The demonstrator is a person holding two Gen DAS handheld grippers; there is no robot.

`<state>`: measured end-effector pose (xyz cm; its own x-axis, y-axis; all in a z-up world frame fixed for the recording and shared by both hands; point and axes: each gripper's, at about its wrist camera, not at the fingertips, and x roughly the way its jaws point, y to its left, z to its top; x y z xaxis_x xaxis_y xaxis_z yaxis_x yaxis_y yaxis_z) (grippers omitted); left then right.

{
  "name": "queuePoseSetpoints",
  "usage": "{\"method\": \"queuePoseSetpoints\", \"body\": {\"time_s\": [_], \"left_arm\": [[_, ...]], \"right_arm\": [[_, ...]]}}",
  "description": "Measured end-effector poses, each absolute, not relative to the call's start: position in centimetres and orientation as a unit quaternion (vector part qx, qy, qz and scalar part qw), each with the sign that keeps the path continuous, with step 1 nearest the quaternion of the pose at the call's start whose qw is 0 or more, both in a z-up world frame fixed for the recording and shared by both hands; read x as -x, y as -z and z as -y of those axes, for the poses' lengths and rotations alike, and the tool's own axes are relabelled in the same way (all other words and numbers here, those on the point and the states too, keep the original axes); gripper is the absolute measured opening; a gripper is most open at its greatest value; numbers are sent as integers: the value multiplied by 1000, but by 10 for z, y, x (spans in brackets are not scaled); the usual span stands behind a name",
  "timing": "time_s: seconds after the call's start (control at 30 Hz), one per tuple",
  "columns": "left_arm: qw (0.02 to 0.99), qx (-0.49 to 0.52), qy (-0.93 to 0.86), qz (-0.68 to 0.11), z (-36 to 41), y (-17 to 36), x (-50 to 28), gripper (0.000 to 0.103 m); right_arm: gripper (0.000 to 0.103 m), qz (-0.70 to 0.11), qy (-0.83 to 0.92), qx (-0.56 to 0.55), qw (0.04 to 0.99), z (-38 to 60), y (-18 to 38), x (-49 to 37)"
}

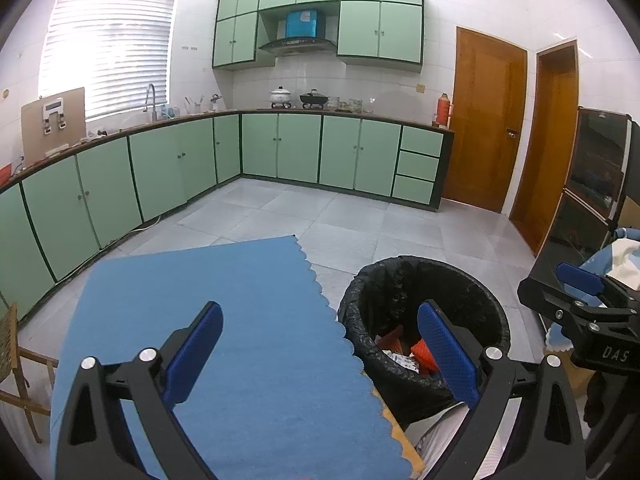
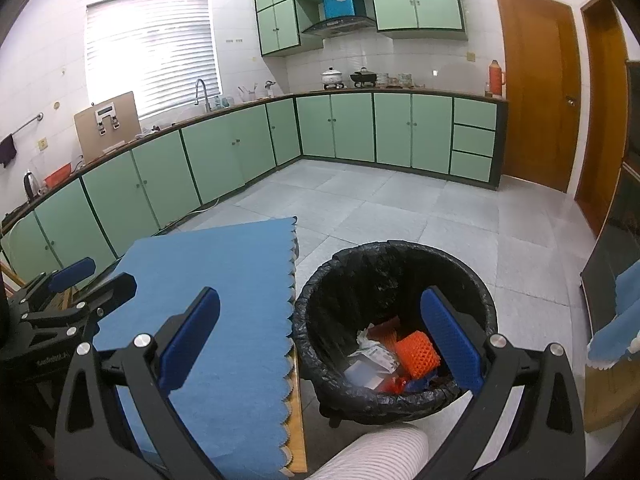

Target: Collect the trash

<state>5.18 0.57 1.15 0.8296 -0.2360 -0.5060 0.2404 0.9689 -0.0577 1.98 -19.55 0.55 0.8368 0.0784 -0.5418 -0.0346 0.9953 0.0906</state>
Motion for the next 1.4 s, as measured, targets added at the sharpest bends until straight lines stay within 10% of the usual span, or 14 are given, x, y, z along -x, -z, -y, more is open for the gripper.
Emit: {"method": "queuePoseSetpoints", "body": {"time_s": [1.4], "left_arm": [[957,-5,120,-264,-8,-12,-52,96]], "right_arm": [[98,-286,-33,-38,957,193,-7,-23]]}}
